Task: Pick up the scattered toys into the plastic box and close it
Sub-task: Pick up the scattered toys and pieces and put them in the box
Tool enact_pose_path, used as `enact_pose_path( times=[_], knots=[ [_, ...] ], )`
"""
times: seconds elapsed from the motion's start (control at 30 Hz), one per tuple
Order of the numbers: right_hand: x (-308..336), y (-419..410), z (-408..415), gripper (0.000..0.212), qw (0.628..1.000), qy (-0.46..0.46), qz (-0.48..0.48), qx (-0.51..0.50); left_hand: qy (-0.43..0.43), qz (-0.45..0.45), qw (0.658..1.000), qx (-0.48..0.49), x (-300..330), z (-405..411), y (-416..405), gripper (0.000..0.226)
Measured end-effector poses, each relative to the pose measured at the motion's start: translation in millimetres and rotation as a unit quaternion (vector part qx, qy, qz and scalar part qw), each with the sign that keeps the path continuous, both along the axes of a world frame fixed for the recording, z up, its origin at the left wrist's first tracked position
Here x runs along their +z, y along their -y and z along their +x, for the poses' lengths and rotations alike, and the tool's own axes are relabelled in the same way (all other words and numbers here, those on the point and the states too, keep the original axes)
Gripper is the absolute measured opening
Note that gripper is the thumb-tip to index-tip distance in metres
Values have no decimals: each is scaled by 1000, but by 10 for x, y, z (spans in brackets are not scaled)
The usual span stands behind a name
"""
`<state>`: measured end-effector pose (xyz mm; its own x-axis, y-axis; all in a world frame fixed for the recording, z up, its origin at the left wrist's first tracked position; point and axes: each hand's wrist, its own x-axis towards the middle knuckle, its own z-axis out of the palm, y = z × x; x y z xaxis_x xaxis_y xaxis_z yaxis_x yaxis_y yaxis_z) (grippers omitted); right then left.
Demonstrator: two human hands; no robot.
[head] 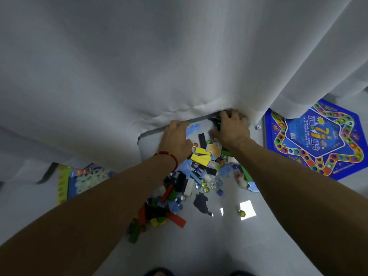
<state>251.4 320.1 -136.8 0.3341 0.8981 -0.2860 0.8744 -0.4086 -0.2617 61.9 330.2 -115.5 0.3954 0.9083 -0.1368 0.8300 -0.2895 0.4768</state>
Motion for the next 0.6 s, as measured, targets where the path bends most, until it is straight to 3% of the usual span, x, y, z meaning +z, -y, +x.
enact_pose_path(
  times=[0.3,0.6],
  knots=[
    [-177,-11,-47,48,998,8,48,35,-90,55,992,-64,-312,88,-182,31],
    [-207,-3,10,40,991,36,87,96,-197,97,970,-105,-237,148,-247,42]
  ],
)
